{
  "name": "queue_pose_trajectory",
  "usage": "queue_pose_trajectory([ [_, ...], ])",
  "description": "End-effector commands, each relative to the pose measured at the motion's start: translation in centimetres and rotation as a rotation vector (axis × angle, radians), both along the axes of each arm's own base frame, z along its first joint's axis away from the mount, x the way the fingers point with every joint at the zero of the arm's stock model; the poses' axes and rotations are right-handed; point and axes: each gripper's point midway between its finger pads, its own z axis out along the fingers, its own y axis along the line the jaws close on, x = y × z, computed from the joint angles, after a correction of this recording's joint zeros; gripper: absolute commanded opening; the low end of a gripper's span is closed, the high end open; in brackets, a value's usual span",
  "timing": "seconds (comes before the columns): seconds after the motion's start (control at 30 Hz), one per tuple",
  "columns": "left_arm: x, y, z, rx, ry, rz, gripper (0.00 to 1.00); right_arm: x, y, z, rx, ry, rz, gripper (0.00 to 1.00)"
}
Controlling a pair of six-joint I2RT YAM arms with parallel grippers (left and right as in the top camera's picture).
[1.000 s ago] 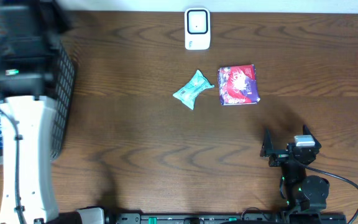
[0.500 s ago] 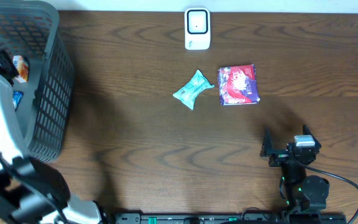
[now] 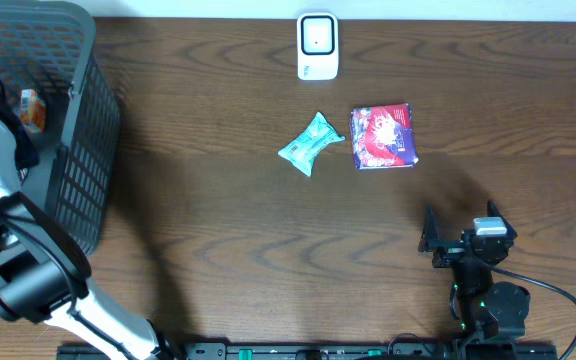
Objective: Scan the item barcode
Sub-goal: 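Reach into the basket and grasp the blue Oreo pack with left gripper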
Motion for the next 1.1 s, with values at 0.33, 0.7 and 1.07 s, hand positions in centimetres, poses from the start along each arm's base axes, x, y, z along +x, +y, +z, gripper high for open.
queue_pose_trajectory([
  [0.33,-1.2,2.1,-6.1,-0.068,0.075,0.012,0.62,0.0,0.1,-0.1,-0.002,0.001,0.002,0.99],
  [0.7,-1.4,0.6,-10.3,-0.294,0.03,-0.042,0.33,0.0,0.1,-0.1,-0.002,0.001,0.002,0.99],
  [1.07,0.3,1.1,-1.9,-0.184,-0.192,0.081,0.07,0.0,0.0,-0.1,-0.002,0.001,0.002,0.99],
])
